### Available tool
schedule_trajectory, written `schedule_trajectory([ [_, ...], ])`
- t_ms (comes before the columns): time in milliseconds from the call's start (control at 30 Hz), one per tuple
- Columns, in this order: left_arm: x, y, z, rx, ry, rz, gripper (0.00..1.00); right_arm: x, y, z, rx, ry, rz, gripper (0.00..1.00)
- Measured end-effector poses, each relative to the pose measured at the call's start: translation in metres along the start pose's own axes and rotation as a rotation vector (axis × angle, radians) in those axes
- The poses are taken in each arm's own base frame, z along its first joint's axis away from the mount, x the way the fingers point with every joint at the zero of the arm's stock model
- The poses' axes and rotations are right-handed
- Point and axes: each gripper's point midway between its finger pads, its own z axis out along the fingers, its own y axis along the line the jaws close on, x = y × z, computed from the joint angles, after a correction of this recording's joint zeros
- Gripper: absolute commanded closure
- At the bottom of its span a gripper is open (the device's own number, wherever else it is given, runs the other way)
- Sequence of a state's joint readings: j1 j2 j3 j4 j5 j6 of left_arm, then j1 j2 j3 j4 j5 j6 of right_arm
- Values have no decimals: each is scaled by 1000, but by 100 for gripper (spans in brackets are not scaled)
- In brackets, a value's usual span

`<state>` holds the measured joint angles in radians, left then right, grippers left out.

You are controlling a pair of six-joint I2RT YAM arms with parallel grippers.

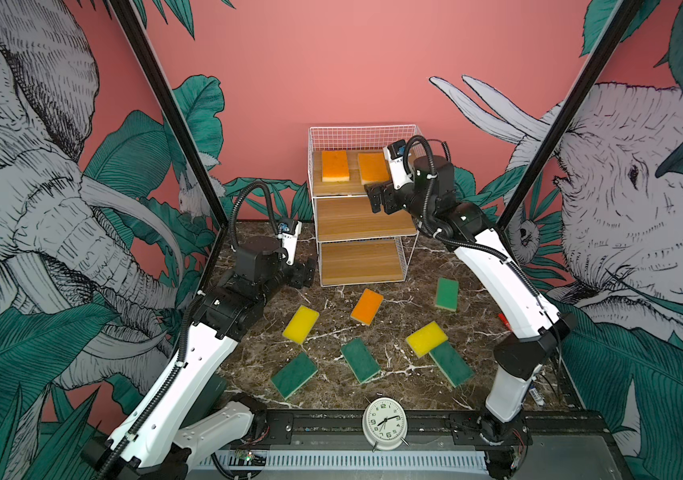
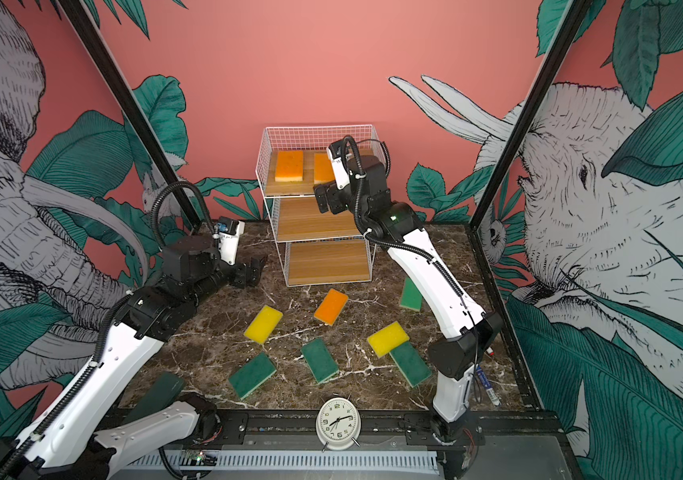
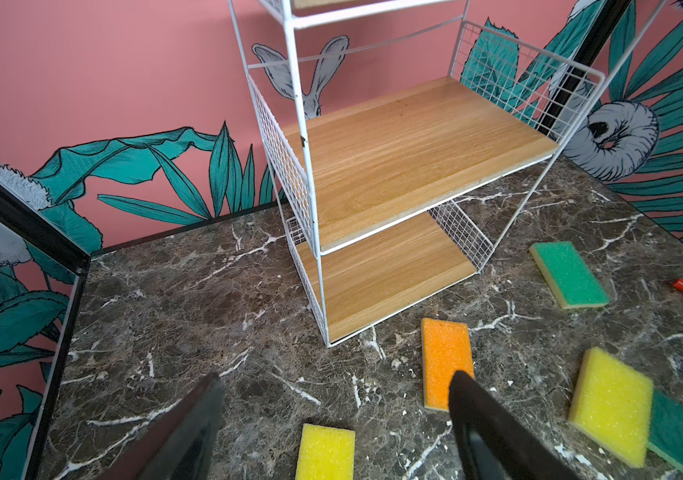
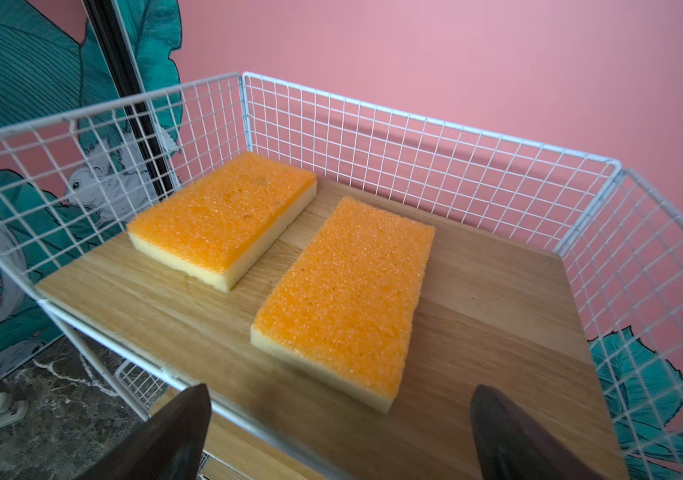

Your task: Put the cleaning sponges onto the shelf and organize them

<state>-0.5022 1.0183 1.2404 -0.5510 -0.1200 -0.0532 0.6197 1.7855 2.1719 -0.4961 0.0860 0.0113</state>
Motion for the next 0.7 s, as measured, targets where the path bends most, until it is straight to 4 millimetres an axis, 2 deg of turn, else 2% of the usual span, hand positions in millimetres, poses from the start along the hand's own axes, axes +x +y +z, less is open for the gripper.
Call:
schedule_trajectory([
  [100,0,0,-1,0,-3,-3,14,-8,1,-19,-16,-30,15,1],
  [300,3,-1,-4,8,-1,-7,14,-5,1,-58,-25,-46,32,1],
  [400,3,-1,-4,9,1,-8,14,-5,-2,-70,-11,-51,29,10],
  [533,3,-1,-4,11,0,-11,14,-4,-5,-69,9,-52,13,30],
  [700,3,-1,-4,10,0,-15,14,-4,-4,-44,22,-36,-12,49],
])
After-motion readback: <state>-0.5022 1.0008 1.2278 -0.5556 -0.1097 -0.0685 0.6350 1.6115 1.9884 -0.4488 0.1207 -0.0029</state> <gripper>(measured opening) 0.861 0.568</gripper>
